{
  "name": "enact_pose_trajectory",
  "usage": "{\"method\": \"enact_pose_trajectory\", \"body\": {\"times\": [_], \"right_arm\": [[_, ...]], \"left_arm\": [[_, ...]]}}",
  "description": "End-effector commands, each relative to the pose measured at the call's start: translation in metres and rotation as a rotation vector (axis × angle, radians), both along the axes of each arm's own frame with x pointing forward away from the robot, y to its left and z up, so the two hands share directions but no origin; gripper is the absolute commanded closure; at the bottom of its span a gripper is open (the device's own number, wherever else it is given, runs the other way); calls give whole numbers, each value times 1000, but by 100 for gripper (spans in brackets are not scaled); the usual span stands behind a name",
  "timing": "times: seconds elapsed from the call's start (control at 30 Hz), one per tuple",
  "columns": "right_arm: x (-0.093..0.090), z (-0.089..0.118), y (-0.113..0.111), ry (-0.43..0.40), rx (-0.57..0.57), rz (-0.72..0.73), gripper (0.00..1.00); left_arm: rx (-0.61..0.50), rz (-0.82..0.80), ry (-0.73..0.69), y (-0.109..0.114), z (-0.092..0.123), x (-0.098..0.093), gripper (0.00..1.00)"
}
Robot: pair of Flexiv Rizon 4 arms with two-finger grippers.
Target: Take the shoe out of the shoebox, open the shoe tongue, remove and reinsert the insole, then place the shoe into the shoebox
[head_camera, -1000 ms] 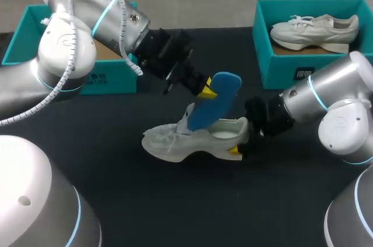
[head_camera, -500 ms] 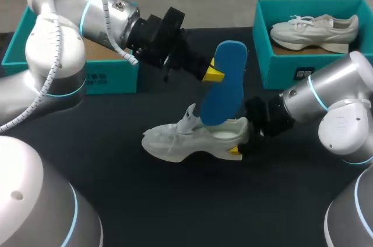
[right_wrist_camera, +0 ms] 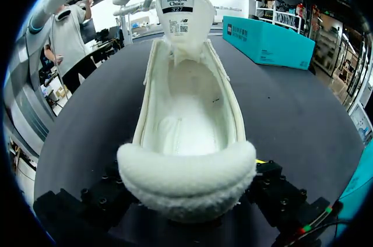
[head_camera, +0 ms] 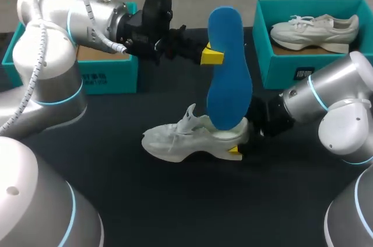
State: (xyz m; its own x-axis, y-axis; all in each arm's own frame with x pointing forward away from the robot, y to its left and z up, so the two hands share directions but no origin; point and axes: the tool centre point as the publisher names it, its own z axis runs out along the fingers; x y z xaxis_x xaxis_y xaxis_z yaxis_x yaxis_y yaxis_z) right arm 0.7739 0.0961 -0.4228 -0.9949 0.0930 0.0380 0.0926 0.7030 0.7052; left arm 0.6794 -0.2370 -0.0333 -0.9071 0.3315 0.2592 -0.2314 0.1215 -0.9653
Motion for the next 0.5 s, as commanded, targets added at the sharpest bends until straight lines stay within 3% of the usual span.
{"method": "enact_pose_trajectory", "body": {"times": [0.03,0.27,0.5], "right_arm": [[-1,-5,1,-1,-3,-2,100],[-1,-5,1,-1,-3,-2,100],[-1,-5,1,-1,-3,-2,100]], "left_arm": [[-32,10,46,-3,12,-6,100],[-55,-4,182,5,35,-13,100],[-55,-4,182,5,35,-13,100]]}}
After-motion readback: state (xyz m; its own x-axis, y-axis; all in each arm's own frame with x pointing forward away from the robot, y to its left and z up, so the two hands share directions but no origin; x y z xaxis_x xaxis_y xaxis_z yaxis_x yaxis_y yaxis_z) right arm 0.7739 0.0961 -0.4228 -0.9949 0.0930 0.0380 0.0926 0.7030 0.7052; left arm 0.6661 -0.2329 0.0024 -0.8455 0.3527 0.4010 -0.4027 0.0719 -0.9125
